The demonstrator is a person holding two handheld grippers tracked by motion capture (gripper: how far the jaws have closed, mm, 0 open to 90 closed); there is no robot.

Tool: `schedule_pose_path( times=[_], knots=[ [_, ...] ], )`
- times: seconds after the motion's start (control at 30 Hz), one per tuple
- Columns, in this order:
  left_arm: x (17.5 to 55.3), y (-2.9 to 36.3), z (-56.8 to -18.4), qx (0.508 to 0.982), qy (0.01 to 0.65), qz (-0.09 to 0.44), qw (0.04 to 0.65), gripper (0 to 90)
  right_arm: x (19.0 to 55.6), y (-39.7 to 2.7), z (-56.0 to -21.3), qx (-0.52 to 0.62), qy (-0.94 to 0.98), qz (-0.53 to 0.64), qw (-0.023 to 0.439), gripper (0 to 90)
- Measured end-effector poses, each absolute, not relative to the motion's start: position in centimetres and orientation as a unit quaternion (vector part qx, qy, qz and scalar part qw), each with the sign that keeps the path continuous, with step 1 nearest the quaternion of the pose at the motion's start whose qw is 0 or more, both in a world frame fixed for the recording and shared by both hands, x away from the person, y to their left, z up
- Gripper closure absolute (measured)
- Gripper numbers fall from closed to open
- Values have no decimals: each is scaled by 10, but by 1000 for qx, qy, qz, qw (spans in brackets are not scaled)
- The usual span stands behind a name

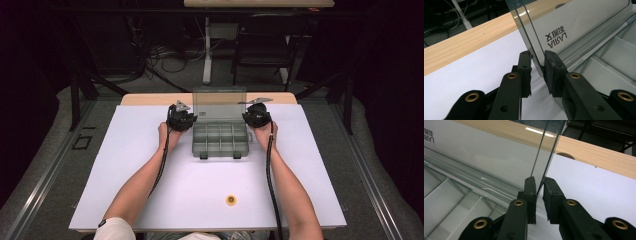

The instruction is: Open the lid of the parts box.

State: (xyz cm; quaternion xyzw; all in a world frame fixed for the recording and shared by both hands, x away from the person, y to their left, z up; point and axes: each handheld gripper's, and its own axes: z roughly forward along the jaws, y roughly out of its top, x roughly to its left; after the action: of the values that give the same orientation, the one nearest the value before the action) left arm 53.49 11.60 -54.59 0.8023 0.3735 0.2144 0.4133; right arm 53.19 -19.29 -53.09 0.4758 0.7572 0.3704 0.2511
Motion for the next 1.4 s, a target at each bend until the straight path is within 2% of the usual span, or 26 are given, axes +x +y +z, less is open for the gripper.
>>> schedule_pose_path(
  times=[0.37, 0.6, 0.7, 0.77, 0.9, 1.13, 1.27, 1.4],
  knots=[
    [535, 116, -548, 799, 380, 216, 412, 718, 532, -193, -532, 476, 762, 362, 249, 795],
    [536, 121, -546, 795, 397, 224, 401, 541, 531, -189, -533, 473, 764, 354, 261, 754],
    [537, 126, -545, 791, 405, 218, 403, 446, 530, -189, -530, 467, 766, 354, 265, 646],
    [537, 130, -544, 787, 409, 211, 411, 410, 529, -189, -527, 467, 765, 353, 267, 527],
    [533, 136, -539, 785, 411, 197, 419, 302, 523, -189, -519, 456, 771, 363, 256, 391],
    [518, 141, -531, 796, 393, 178, 424, 165, 506, -186, -511, 417, 792, 381, 233, 269],
    [506, 145, -526, 802, 379, 168, 430, 147, 495, -187, -510, 410, 795, 389, 222, 180],
    [490, 149, -524, 804, 363, 161, 443, 128, 480, -190, -509, 399, 796, 398, 220, 137]
  ],
)
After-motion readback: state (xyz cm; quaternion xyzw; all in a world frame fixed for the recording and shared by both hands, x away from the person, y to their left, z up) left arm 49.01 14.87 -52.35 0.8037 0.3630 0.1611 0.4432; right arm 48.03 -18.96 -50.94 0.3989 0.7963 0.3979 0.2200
